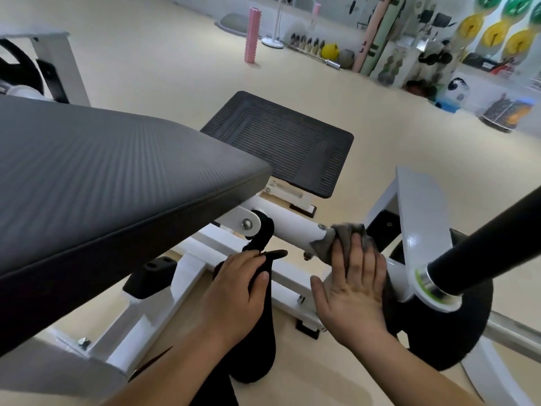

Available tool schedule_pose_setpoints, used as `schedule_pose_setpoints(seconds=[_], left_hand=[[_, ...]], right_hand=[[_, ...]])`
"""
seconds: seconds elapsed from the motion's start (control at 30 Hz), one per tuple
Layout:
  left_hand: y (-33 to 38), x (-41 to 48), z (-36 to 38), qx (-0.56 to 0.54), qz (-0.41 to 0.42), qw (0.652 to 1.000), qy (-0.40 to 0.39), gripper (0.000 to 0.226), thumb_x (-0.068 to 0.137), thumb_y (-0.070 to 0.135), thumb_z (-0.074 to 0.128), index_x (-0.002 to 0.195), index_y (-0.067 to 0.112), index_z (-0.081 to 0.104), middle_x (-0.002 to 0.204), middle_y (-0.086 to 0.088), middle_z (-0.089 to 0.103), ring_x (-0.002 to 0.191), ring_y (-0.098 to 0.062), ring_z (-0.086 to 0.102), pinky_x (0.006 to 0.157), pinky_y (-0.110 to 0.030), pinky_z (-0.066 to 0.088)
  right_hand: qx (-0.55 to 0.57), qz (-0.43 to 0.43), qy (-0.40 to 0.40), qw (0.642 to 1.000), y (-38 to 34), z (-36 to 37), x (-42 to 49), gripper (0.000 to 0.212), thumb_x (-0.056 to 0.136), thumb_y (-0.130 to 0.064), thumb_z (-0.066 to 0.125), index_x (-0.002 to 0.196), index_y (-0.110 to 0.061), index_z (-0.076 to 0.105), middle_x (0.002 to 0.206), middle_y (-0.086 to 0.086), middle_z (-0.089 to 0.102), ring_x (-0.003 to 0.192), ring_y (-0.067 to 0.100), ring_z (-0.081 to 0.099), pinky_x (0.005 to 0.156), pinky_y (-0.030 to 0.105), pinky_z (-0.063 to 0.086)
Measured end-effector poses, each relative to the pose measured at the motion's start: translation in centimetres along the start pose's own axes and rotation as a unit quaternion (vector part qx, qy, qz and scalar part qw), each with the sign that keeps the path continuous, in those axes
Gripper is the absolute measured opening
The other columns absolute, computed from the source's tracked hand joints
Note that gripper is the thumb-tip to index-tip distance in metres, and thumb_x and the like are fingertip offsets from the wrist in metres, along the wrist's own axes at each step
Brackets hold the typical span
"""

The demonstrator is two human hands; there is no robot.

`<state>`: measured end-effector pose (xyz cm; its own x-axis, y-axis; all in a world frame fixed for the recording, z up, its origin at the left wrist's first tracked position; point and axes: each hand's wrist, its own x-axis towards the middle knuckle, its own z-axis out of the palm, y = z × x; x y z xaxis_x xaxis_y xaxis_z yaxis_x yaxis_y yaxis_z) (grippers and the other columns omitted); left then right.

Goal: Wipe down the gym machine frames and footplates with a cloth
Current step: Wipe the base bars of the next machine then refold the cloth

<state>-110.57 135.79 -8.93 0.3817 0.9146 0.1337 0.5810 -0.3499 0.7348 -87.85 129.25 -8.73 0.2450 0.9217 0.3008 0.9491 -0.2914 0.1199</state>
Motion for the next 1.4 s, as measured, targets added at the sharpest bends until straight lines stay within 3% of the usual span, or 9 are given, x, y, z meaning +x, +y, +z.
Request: schedule_pose_setpoints(seconds=[0.17, 0.4, 0.5, 0.87, 0.97, 1.1, 1.27, 1.3, 1.4], left_hand=[[-0.5, 0.1, -0.1, -0.027, -0.018, 0.999, -0.008, 0.03, 0.104, 0.038, 0.052, 0.132, 0.035, 0.061, 0.135, 0.025, 0.054, 0.123, 0.012, 0.04, 0.094, 0.004, 0.024], [-0.5, 2.1, 0.1, -0.078, -0.093, 0.991, 0.059, 0.023, 0.099, 0.039, 0.053, 0.115, 0.036, 0.069, 0.11, 0.024, 0.069, 0.105, 0.002, 0.062, 0.093, -0.033, 0.055], [-0.6, 2.4, -0.2, -0.063, -0.115, 0.989, 0.065, 0.034, 0.092, 0.055, 0.044, 0.111, 0.041, 0.068, 0.104, 0.029, 0.069, 0.098, 0.004, 0.064, 0.087, -0.032, 0.056], [-1.0, 1.2, 0.5, -0.113, -0.112, 0.984, 0.077, 0.017, 0.097, 0.043, 0.056, 0.099, 0.04, 0.073, 0.092, 0.028, 0.071, 0.089, 0.001, 0.066, 0.083, -0.033, 0.055], [-0.1, 0.2, 0.7, -0.212, -0.118, 0.965, 0.097, 0.021, 0.101, 0.036, 0.055, 0.097, 0.034, 0.076, 0.091, 0.017, 0.074, 0.089, -0.003, 0.068, 0.085, -0.038, 0.057], [1.8, -1.4, 0.8, -0.336, -0.135, 0.924, 0.121, 0.026, 0.107, 0.035, 0.05, 0.109, 0.045, 0.074, 0.103, 0.023, 0.075, 0.099, 0.006, 0.067, 0.096, -0.027, 0.053], [3.0, -1.4, 0.8, -0.401, -0.123, 0.9, 0.123, 0.032, 0.106, 0.046, 0.048, 0.133, 0.061, 0.054, 0.118, 0.037, 0.063, 0.11, 0.018, 0.056, 0.096, -0.012, 0.044], [2.9, -1.3, 0.8, -0.389, -0.122, 0.903, 0.139, 0.031, 0.106, 0.044, 0.048, 0.133, 0.059, 0.054, 0.119, 0.034, 0.063, 0.109, 0.016, 0.057, 0.094, -0.012, 0.045], [1.7, -1.0, 0.5, -0.336, -0.162, 0.903, 0.214, 0.025, 0.107, 0.042, 0.047, 0.127, 0.048, 0.061, 0.118, 0.019, 0.068, 0.111, -0.006, 0.065, 0.099, -0.035, 0.055]], right_hand=[[0.012, -0.033, 0.012, 0.999, -3.3, -0.4, 2.5, 0.085, 0.09, -0.055, 0.049, 0.159, -0.01, 0.029, 0.164, 0.023, 0.021, 0.148, 0.048, 0.022, 0.122, 0.062, 0.012], [0.067, -0.101, 0.046, 0.992, -5.9, -0.4, 4.3, 0.085, 0.082, -0.038, 0.057, 0.158, -0.01, 0.033, 0.164, 0.021, 0.024, 0.151, 0.044, 0.023, 0.122, 0.062, 0.015], [0.097, -0.118, 0.061, 0.986, -7.2, 0.0, 5.0, 0.085, 0.079, -0.031, 0.05, 0.159, -0.012, 0.032, 0.166, 0.018, 0.023, 0.153, 0.041, 0.021, 0.123, 0.061, 0.015], [0.201, -0.192, 0.175, 0.945, -6.0, 1.9, 4.4, 0.055, 0.085, -0.014, 0.048, 0.138, -0.006, 0.06, 0.134, 0.014, 0.051, 0.123, 0.035, 0.048, 0.108, 0.045, 0.033], [0.307, -0.247, 0.138, 0.909, -5.7, 2.9, 2.8, 0.046, 0.091, -0.013, 0.045, 0.131, -0.002, 0.065, 0.125, 0.015, 0.058, 0.109, 0.033, 0.055, 0.094, 0.045, 0.045], [0.512, -0.163, 0.07, 0.841, -6.7, 0.5, 1.6, 0.032, 0.102, -0.01, 0.046, 0.127, -0.025, 0.061, 0.121, -0.012, 0.063, 0.114, 0.011, 0.06, 0.098, 0.033, 0.05], [0.731, -0.082, -0.23, 0.638, -8.4, -4.5, 1.8, 0.028, 0.1, -0.012, 0.055, 0.119, -0.025, 0.07, 0.102, 0.009, 0.077, 0.097, 0.025, 0.073, 0.081, 0.036, 0.057], [0.719, -0.089, -0.24, 0.646, -8.2, -5.0, 2.2, 0.028, 0.096, -0.017, 0.055, 0.118, -0.025, 0.071, 0.099, 0.009, 0.077, 0.093, 0.025, 0.074, 0.076, 0.034, 0.056], [0.58, -0.136, -0.059, 0.801, -7.0, -5.5, 3.8, 0.021, 0.096, -0.027, 0.055, 0.11, -0.034, 0.07, 0.092, -0.006, 0.075, 0.082, 0.016, 0.071, 0.071, 0.037, 0.055]])
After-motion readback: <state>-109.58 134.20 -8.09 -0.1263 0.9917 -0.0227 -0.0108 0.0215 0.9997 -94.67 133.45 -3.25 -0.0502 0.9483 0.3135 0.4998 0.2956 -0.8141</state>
